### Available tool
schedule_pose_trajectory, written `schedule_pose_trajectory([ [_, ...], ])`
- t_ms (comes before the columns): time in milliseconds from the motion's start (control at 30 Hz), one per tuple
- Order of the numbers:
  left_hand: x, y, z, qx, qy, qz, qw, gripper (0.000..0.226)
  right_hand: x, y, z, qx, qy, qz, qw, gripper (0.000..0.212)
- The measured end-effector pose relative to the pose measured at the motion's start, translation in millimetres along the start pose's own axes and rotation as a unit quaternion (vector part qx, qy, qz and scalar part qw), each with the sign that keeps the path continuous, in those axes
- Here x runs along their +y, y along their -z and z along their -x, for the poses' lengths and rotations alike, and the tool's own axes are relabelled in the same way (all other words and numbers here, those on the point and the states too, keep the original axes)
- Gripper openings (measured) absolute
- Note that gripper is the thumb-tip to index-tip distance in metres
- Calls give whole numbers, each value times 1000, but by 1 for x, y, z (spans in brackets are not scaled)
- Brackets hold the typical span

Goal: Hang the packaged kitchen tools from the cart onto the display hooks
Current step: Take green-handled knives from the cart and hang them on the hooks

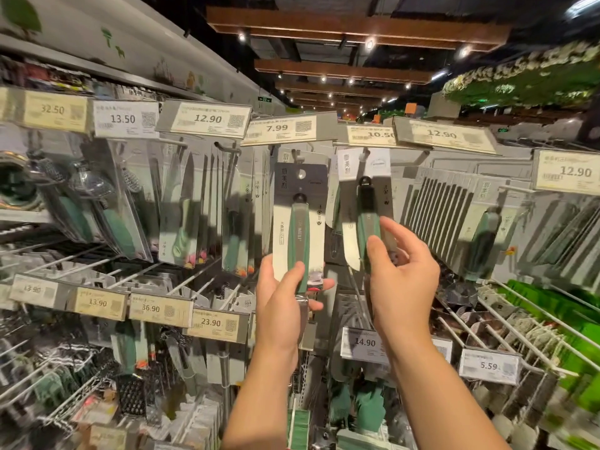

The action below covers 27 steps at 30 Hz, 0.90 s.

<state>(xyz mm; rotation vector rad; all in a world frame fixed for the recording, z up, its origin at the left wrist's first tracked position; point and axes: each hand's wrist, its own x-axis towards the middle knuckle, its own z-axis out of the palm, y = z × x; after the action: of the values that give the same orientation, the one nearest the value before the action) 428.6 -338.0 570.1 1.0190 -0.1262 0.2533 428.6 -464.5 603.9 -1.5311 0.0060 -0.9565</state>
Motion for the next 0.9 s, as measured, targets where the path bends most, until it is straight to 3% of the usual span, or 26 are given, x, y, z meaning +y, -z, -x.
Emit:
schedule_pose_trajectory([
  [133,-1,-1,-1,0,2,-7,1000,39,19,-23,-34,-41,-51,80,995,19],
  [300,0,-5,-2,5,25,10,1000,45,40,-48,-82,-102,-117,48,987,51],
  [400,1,-7,1,-4,16,-7,1000,25,52,-57,-109,-138,-165,59,975,53],
  [500,0,-6,-1,5,20,-31,999,28,61,-59,-120,-163,-204,72,963,55],
  [633,0,-7,-1,-10,1,-59,998,25,44,-44,-97,-143,-159,84,973,35],
  [767,1,-7,2,-27,-9,-55,998,25,18,-22,-41,-152,-141,-47,977,19],
  [900,0,-6,3,-52,-29,-78,995,29,0,-8,5,-231,-99,-101,963,29],
])
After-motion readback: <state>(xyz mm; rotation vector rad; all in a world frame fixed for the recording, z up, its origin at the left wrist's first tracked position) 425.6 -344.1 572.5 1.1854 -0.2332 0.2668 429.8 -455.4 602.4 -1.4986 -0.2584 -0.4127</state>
